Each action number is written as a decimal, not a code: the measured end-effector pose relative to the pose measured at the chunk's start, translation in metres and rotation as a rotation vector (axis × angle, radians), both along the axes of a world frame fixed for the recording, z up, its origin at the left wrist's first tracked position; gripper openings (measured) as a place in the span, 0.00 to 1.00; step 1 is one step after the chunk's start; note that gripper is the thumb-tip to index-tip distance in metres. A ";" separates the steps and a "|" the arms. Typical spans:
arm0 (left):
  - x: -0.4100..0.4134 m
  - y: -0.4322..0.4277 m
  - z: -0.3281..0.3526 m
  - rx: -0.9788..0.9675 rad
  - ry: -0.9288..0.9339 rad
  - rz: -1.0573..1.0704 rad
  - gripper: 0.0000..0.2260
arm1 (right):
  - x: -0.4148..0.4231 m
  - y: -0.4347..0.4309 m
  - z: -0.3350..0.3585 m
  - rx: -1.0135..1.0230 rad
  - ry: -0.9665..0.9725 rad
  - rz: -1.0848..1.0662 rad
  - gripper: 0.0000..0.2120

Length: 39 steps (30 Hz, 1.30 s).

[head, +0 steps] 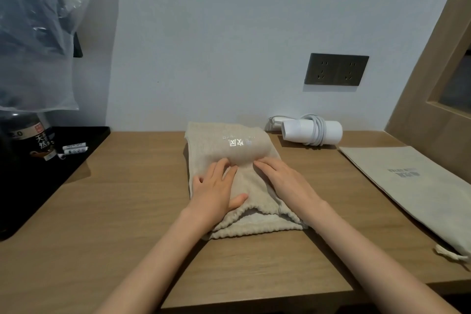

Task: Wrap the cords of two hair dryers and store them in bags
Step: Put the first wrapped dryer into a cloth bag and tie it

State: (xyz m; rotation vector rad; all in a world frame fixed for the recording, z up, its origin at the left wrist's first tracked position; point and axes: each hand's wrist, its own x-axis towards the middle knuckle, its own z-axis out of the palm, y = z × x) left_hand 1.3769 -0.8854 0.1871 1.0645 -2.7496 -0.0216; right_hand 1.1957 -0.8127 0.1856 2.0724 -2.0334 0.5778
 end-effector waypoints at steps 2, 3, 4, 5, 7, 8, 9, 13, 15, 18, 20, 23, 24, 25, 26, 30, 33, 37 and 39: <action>-0.001 -0.001 0.002 0.061 -0.017 0.011 0.30 | 0.000 -0.003 -0.001 0.036 0.041 0.002 0.22; -0.001 -0.003 0.002 0.082 -0.028 0.020 0.30 | -0.001 -0.006 -0.001 0.059 0.061 0.002 0.22; -0.002 -0.006 0.004 0.098 -0.040 0.027 0.29 | -0.002 -0.008 -0.002 0.089 0.076 -0.002 0.23; -0.002 -0.009 0.005 0.115 -0.050 0.031 0.29 | -0.003 -0.011 -0.002 0.115 0.088 -0.009 0.22; -0.003 -0.016 0.007 0.161 -0.069 0.040 0.29 | -0.006 -0.016 0.000 0.141 0.105 -0.013 0.20; -0.003 -0.020 0.007 0.183 -0.077 0.043 0.29 | -0.007 -0.018 0.000 0.149 0.108 -0.008 0.20; -0.002 -0.023 0.006 0.202 -0.079 0.043 0.29 | -0.008 -0.019 0.002 0.162 0.112 -0.002 0.20; -0.001 -0.031 0.005 0.227 -0.052 0.030 0.30 | -0.007 -0.025 0.006 0.211 0.099 -0.035 0.21; -0.004 -0.035 0.007 0.233 -0.045 0.034 0.32 | -0.006 -0.029 0.004 0.214 0.074 -0.054 0.20; -0.008 -0.044 0.008 0.246 -0.038 0.027 0.32 | -0.011 -0.037 0.004 0.227 0.017 -0.068 0.22; -0.010 -0.051 0.008 0.259 -0.015 0.010 0.32 | -0.017 -0.044 0.006 0.226 -0.031 -0.062 0.23; -0.013 -0.063 0.008 0.281 0.048 -0.018 0.30 | -0.029 -0.051 0.004 0.252 -0.094 -0.044 0.22; -0.014 -0.068 0.007 0.280 0.065 -0.027 0.29 | -0.034 -0.053 0.002 0.265 -0.099 -0.043 0.21; -0.016 -0.072 0.006 0.273 0.075 -0.036 0.28 | -0.039 -0.055 0.000 0.279 -0.100 -0.044 0.21; -0.017 -0.075 0.005 0.263 0.080 -0.044 0.28 | -0.043 -0.057 -0.001 0.293 -0.099 -0.050 0.22; -0.021 -0.083 0.001 0.247 0.146 -0.056 0.27 | -0.057 -0.061 0.002 0.315 -0.090 -0.071 0.24; -0.018 -0.087 -0.002 0.292 0.230 -0.071 0.25 | -0.058 -0.061 0.006 0.293 -0.085 -0.042 0.26; -0.004 -0.088 -0.001 0.517 0.474 -0.155 0.20 | -0.049 -0.055 0.014 0.197 -0.154 -0.026 0.18; 0.007 -0.090 0.002 0.669 0.582 -0.150 0.16 | -0.039 -0.051 0.021 0.098 -0.228 -0.009 0.15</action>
